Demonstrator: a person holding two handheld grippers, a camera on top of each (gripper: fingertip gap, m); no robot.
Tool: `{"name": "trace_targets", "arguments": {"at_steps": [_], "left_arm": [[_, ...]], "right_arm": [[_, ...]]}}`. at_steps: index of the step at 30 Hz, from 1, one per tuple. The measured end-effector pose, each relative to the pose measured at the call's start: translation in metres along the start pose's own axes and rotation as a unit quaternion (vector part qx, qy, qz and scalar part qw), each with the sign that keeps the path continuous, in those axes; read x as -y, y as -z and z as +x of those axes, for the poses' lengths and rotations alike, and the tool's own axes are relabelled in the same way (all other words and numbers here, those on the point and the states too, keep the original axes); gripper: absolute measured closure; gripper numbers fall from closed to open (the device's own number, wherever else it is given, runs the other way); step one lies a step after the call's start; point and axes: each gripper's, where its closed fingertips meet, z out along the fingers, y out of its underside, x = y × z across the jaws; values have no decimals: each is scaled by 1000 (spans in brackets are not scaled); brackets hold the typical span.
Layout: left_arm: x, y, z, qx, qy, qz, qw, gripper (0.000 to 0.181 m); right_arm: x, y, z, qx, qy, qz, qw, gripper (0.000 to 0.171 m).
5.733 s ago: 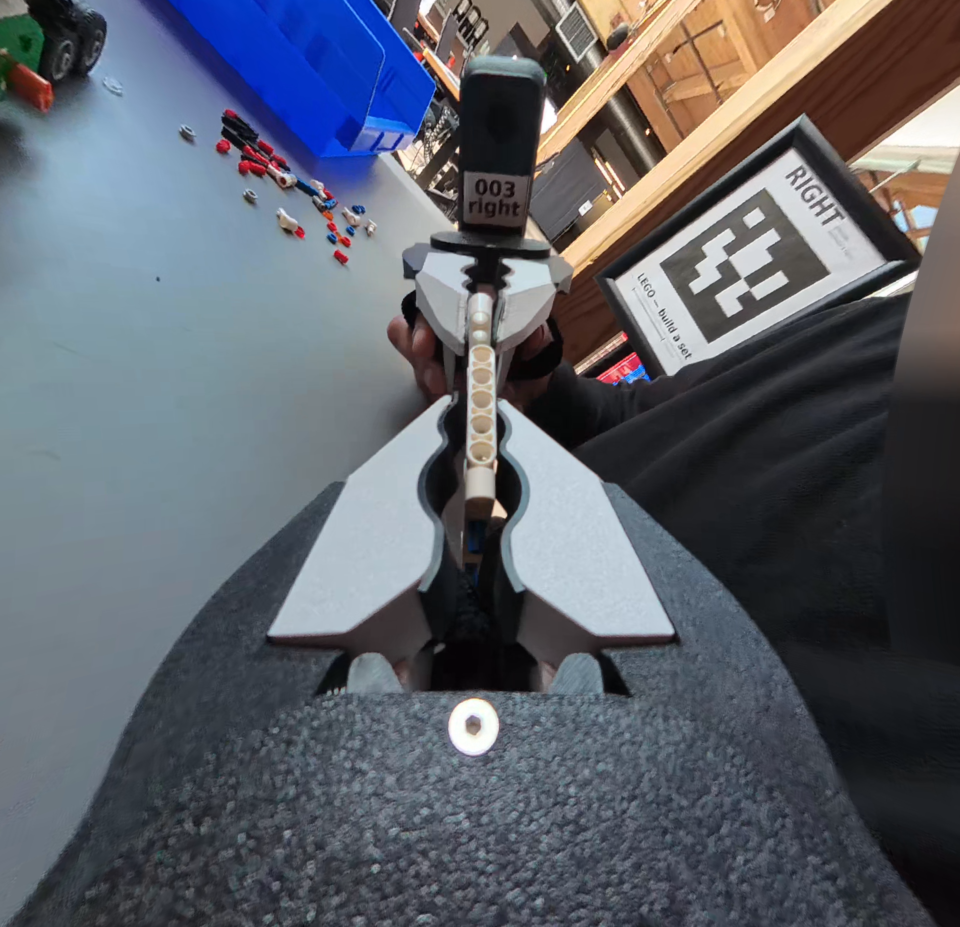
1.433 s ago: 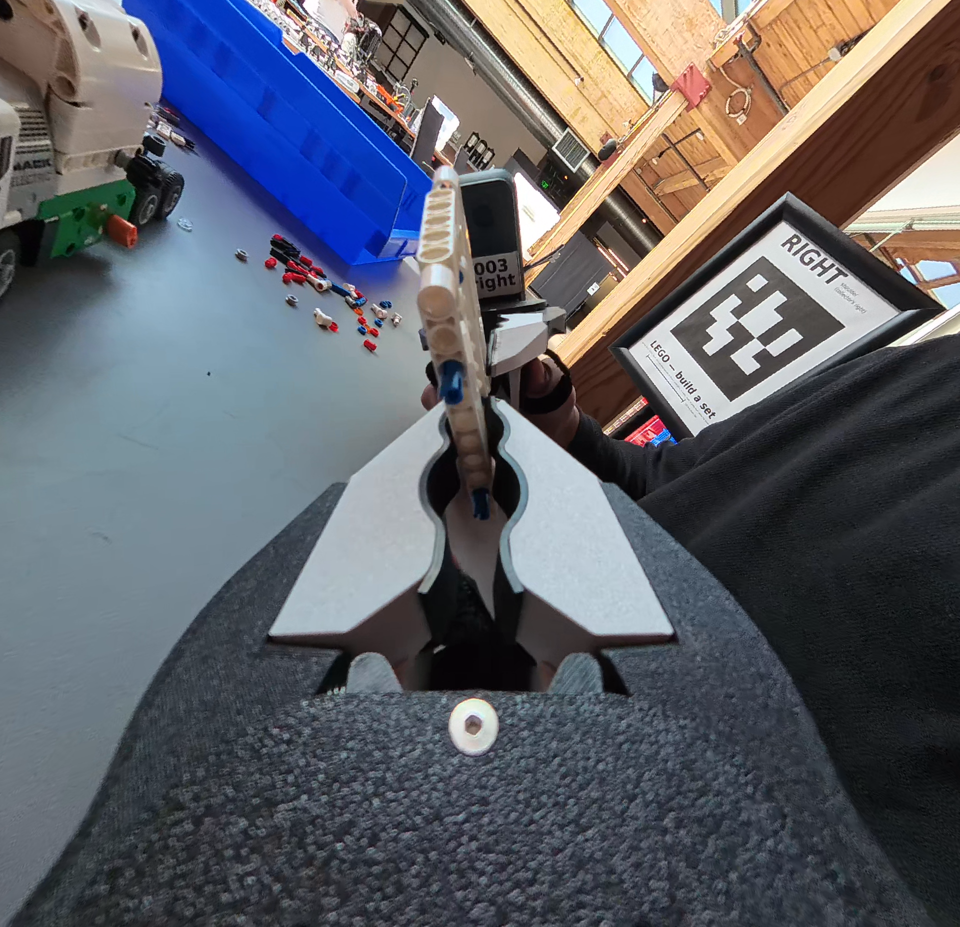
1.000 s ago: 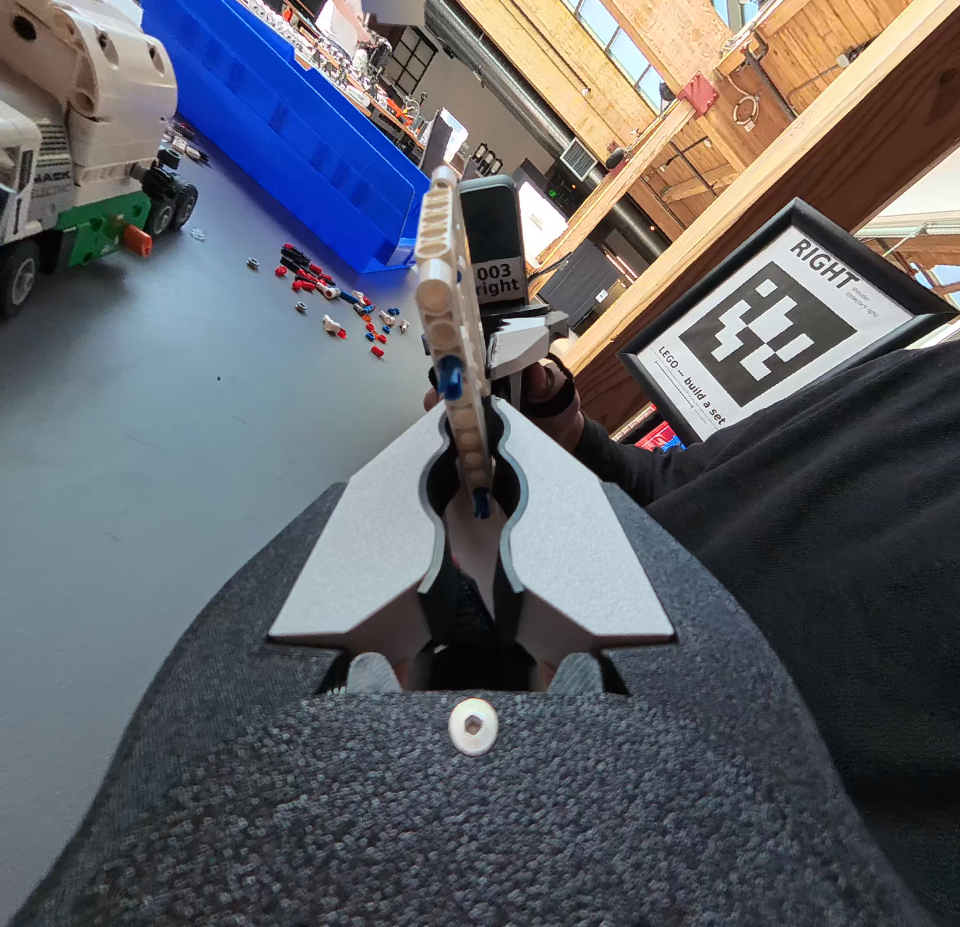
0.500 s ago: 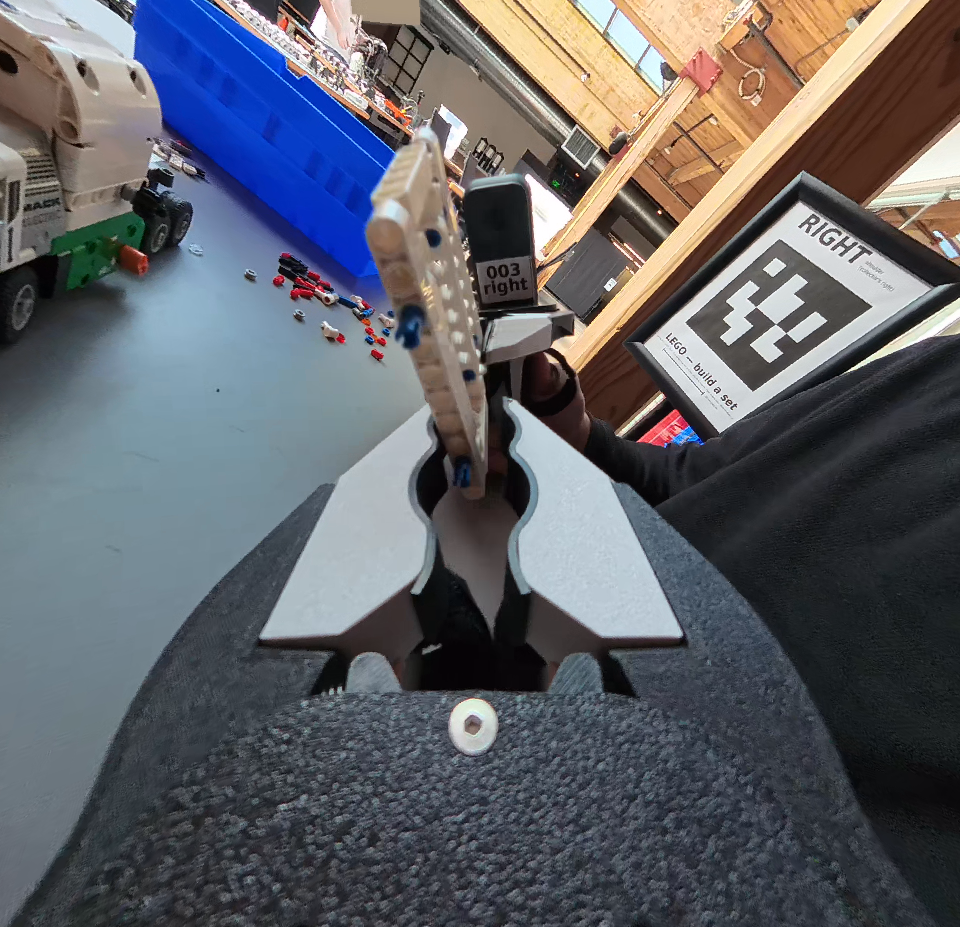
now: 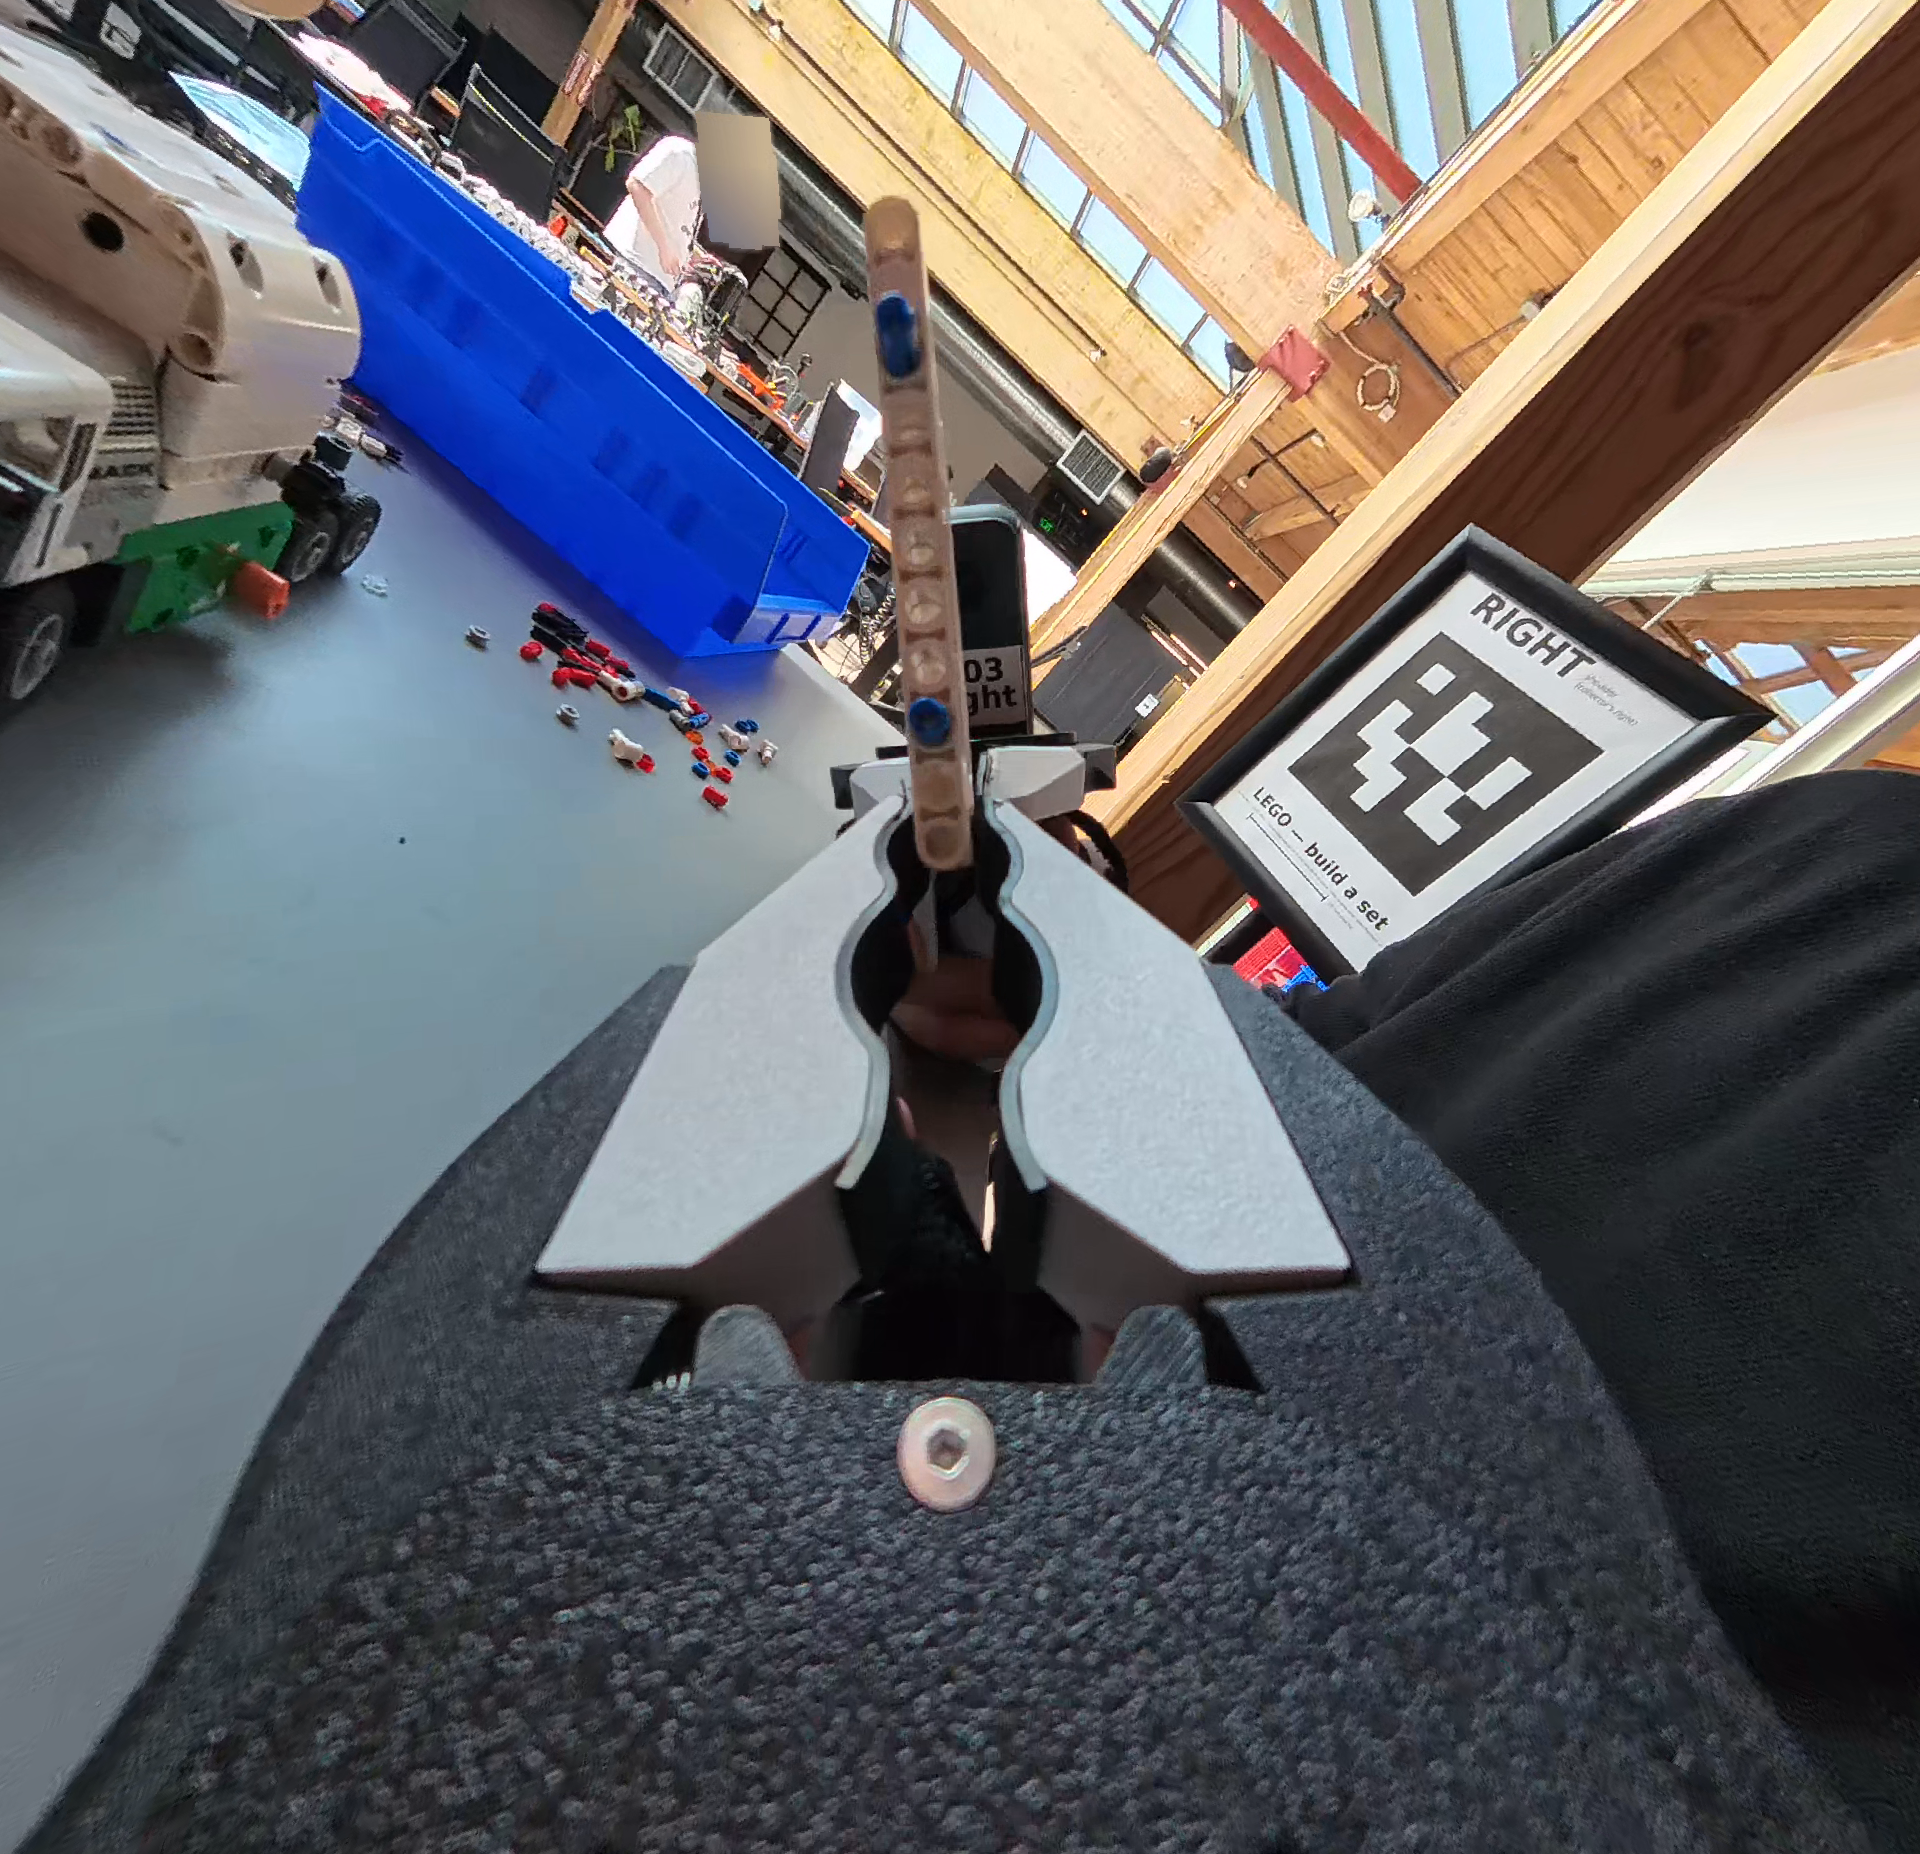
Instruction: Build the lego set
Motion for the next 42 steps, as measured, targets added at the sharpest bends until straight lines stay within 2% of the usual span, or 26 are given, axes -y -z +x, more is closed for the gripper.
{"name": "trace_targets", "arguments": {"at_steps": [9, 12, 14, 17, 29, 32, 37, 38, 42], "left_arm": [[-2, -3, 1, -8, -3, -10, 1000, 176], [-7, -4, 4, -14, -10, -28, 999, 177], [-6, -3, 5, -20, -7, -26, 999, 177], [-6, -3, 4, -17, -8, -28, 999, 177], [-9, -4, 7, -16, -27, -32, 999, 176], [-8, -5, 4, -4, -30, -26, 999, 176], [-10, -9, 4, 6, -39, -30, 999, 174], [-8, -10, 3, 12, -46, -24, 999, 175], [-7, -10, -3, 56, -99, -35, 993, 176]], "right_arm": [[-6, -3, -1, 4, 2, -23, 1000, 166], [-1, 2, -3, 9, 16, -13, 1000, 156], [-1, 5, -5, 20, 16, -15, 1000, 165], [-2, 5, -4, 10, 39, -23, 999, 165], [-4, 5, -6, 19, 29, -23, 999, 165], [-2, 5, -3, 21, 6, -19, 1000, 165], [-5, -1, -3, 11, 23, -17, 1000, 162], [3, -2, -3, 6, 25, 12, 1000, 166], [5, 0, 6, -33, 40, 16, 999, 165]]}}
